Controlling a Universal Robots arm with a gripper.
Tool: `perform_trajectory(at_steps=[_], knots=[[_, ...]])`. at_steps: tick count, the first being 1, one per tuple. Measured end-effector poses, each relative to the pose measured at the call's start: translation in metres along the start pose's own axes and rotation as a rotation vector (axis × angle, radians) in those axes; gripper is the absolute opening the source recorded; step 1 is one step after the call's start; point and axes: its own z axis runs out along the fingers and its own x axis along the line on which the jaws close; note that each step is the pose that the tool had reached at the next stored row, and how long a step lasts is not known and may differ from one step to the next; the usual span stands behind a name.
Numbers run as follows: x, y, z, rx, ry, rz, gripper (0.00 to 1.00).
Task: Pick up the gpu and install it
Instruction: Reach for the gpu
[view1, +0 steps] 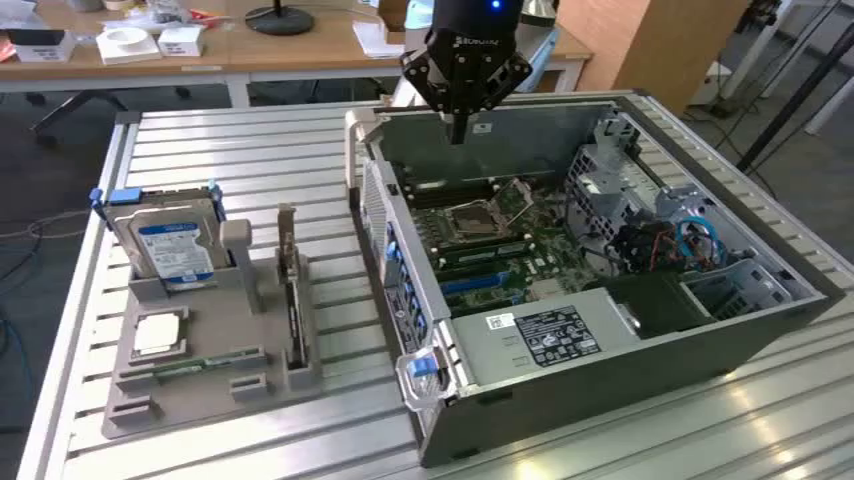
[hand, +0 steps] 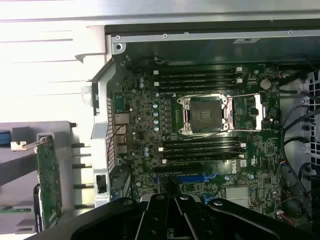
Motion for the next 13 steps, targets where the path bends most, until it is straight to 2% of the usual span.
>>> perform_trajectory(at_steps=[13], knots=[[0.0047,-0.0004,0.0004,0.0,0.0,0.0,0.1]])
